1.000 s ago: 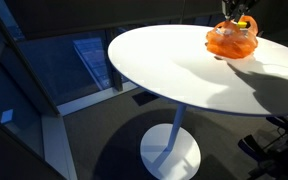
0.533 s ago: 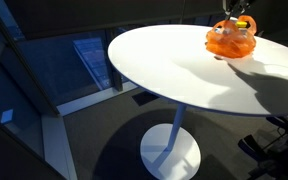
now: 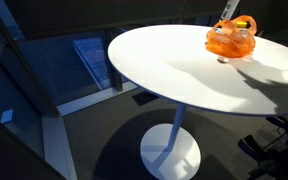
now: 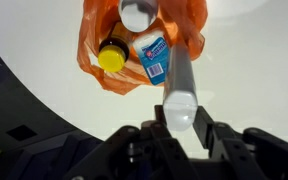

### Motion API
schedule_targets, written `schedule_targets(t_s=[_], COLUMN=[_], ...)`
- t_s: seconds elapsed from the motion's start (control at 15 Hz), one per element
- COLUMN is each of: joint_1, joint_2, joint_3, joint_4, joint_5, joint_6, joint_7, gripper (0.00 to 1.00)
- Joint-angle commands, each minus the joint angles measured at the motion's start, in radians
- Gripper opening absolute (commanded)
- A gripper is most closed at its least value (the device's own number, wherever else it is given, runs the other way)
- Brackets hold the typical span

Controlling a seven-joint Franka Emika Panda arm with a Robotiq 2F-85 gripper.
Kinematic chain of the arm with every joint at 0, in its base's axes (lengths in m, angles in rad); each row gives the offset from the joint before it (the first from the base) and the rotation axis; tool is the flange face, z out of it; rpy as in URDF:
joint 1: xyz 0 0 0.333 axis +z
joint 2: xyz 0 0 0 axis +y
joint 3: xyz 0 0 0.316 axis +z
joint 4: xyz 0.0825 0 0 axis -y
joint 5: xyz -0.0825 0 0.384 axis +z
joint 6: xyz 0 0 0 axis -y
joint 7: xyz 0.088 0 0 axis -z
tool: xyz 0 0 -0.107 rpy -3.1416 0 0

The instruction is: Pick up the white rectangular object from the orange plastic and put it on the table

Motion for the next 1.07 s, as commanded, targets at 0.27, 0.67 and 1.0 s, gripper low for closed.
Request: schedule_targets(t_s=[0.27,0.67,1.0], joint_1=[0.0,0.002,0.003], joint_2=[-0.156,-0.185,-0.162], joint_3=[0.061,0.102,0.123], joint_4=[0.008,-0.064,-0.135], joint_5=[0.088,0.166,0.166], joint_6=[-0.072,-0.06,-0.043], joint_7=[-0.039,-0.068,-0.064], gripper=[0.1,0.1,0.1])
